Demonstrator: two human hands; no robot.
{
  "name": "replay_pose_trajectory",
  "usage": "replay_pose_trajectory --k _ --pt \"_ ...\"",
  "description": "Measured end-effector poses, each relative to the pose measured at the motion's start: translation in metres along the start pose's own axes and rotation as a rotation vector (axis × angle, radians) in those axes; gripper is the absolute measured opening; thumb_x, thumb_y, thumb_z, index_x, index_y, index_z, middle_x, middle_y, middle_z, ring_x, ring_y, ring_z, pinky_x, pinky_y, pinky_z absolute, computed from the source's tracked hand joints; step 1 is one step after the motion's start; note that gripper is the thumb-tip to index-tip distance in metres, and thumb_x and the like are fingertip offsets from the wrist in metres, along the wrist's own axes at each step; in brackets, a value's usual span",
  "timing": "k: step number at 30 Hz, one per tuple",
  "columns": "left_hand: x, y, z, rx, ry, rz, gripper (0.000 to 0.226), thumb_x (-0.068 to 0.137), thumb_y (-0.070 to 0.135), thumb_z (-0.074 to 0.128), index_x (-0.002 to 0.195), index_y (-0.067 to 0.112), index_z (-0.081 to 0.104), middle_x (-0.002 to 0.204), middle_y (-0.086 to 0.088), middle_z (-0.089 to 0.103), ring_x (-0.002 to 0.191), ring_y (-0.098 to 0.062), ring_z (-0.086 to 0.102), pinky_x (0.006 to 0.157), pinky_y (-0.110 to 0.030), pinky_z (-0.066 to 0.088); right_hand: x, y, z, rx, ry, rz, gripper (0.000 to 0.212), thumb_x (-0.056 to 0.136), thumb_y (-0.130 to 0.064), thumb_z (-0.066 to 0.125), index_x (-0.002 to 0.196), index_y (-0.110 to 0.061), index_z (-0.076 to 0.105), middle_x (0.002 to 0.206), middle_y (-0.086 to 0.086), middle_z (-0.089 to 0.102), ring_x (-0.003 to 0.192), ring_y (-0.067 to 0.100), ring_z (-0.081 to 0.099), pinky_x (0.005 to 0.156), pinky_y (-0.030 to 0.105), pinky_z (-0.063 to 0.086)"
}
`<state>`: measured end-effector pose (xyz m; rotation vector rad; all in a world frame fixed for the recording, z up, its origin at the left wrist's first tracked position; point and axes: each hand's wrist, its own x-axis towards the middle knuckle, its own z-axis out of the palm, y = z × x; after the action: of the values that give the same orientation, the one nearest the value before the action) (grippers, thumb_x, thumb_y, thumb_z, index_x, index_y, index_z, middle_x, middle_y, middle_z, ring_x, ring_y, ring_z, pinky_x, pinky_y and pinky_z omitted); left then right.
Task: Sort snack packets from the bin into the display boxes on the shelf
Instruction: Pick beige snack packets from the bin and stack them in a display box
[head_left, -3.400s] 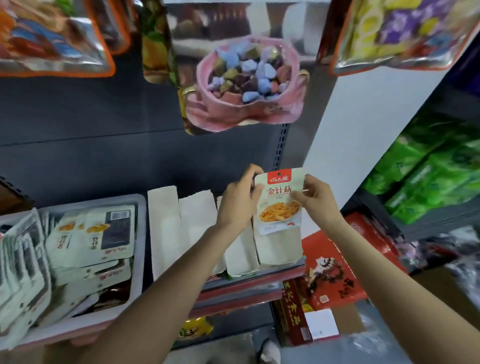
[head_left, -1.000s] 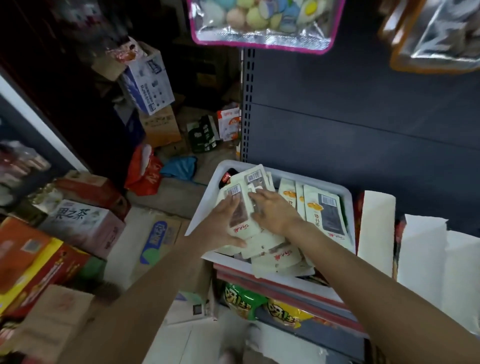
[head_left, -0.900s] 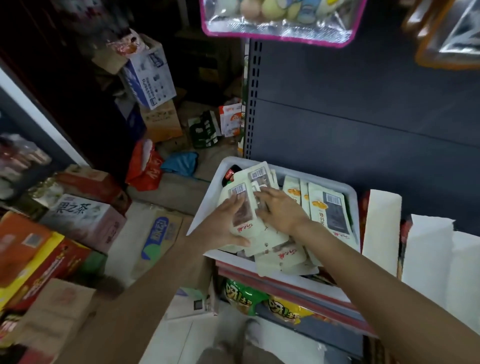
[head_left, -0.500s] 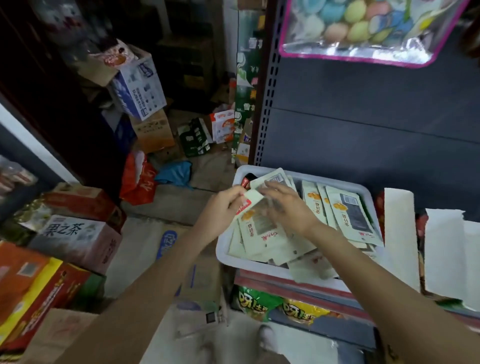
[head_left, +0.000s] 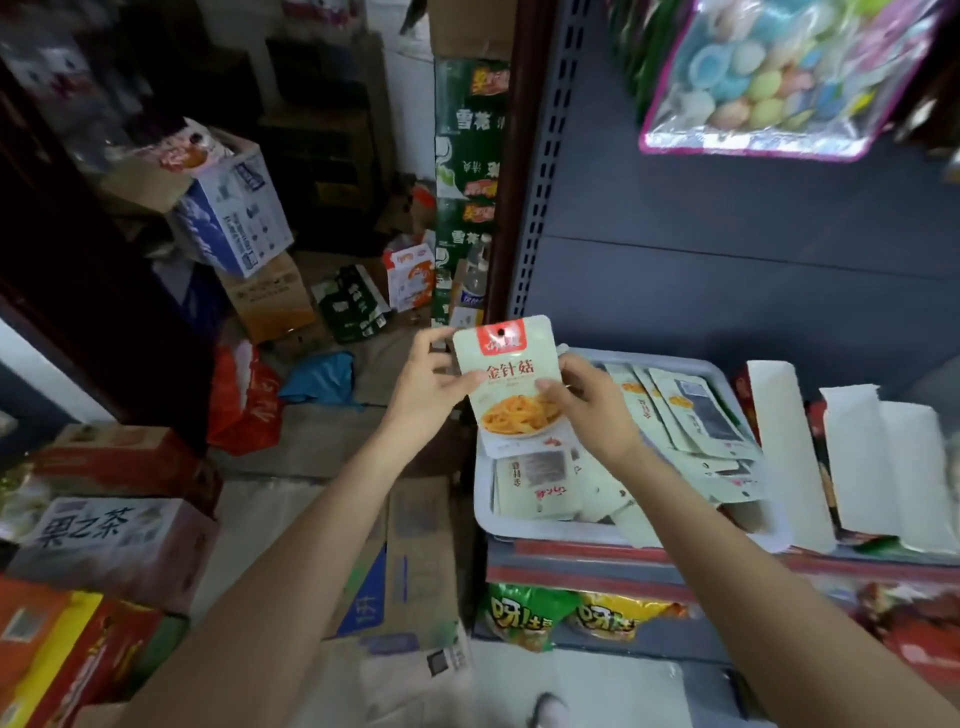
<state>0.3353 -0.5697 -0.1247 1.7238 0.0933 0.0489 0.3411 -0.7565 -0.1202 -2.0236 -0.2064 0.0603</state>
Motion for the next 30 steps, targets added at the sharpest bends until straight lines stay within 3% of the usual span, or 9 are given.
replay_pose_trajectory --k 3,7,10,13,18,22,25,30 --pt "-0.003 0.005 0.018 -0.008 -0.07 0.006 0.073 0.084 0.009 0.068 0.14 0.031 0.027 0.109 0.004 0.054 0.09 -0.006 0.063 0.079 -0.031 0.056 -0.009 0.002 -0.014 0.195 0.061 0.067 0.016 0.095 -0.01 0.052 0.11 -0.01 0.058 0.111 0.003 0.067 0.1 0.016 0.065 0.068 0.017 0.053" --pt "-0.006 0.017 0.054 0.019 -0.162 0.118 0.07 0.086 0.001 0.064 0.139 0.031 0.029 0.097 0.006 0.063 0.083 0.002 0.066 0.068 -0.02 0.056 -0.019 0.011 -0.04 0.273 0.14 0.082 0.031 0.094 -0.003 0.051 0.119 -0.02 0.046 0.114 0.003 0.065 0.102 0.017 0.064 0.063 0.017 0.054" --pt "-0.005 0.024 0.086 0.067 -0.168 0.165 0.072 0.087 0.0 0.062 0.139 0.035 0.027 0.101 0.005 0.062 0.089 -0.004 0.066 0.072 -0.024 0.056 -0.026 0.025 -0.066 0.245 0.17 0.063 0.051 0.091 0.002 0.055 0.128 -0.029 0.037 0.106 -0.009 0.065 0.098 0.006 0.064 0.074 0.029 0.058" --pt "-0.003 0.027 0.127 0.095 -0.167 0.176 0.073 0.087 0.001 0.061 0.139 0.038 0.024 0.102 0.003 0.061 0.095 -0.008 0.064 0.075 -0.026 0.056 -0.031 0.041 -0.101 0.175 0.191 0.035 0.061 0.088 0.005 0.057 0.135 -0.026 0.034 0.104 -0.02 0.059 0.096 0.001 0.062 0.073 0.024 0.058" --pt "0.001 0.038 0.196 0.098 -0.109 0.155 0.072 0.087 0.003 0.063 0.14 0.034 0.026 0.094 0.006 0.061 0.091 -0.012 0.064 0.076 -0.027 0.055 -0.026 0.071 -0.168 0.111 0.165 0.039 0.056 0.089 0.001 0.058 0.133 -0.025 0.036 0.116 -0.003 0.062 0.105 0.01 0.06 0.079 0.029 0.057" --pt "0.004 0.047 0.248 0.084 -0.049 0.112 0.066 0.087 0.007 0.065 0.138 0.029 0.03 0.094 0.002 0.063 0.091 -0.015 0.065 0.077 -0.03 0.054 -0.028 0.092 -0.217 0.172 0.137 0.012 0.05 0.09 0.002 0.056 0.13 -0.022 0.04 0.102 -0.016 0.061 0.091 -0.002 0.063 0.069 0.019 0.056" --pt "0.002 0.056 0.279 0.101 -0.034 0.097 0.039 0.089 0.009 0.063 0.12 0.025 0.046 0.1 0.002 0.064 0.088 -0.011 0.064 0.067 -0.018 0.052 -0.031 0.109 -0.245 0.215 0.15 0.03 0.033 0.092 -0.005 0.056 0.121 -0.018 0.047 0.104 -0.007 0.065 0.092 0.006 0.066 0.07 0.026 0.058" --pt "0.001 0.061 0.314 0.044 0.001 0.095 0.016 0.09 0.013 0.062 0.094 0.027 0.056 0.099 0.001 0.064 0.089 -0.013 0.065 0.073 -0.032 0.058 -0.03 0.128 -0.284 0.219 0.183 0.048 0.01 0.093 -0.008 0.055 0.099 -0.018 0.056 0.096 -0.003 0.069 0.085 0.007 0.068 0.064 0.023 0.057"
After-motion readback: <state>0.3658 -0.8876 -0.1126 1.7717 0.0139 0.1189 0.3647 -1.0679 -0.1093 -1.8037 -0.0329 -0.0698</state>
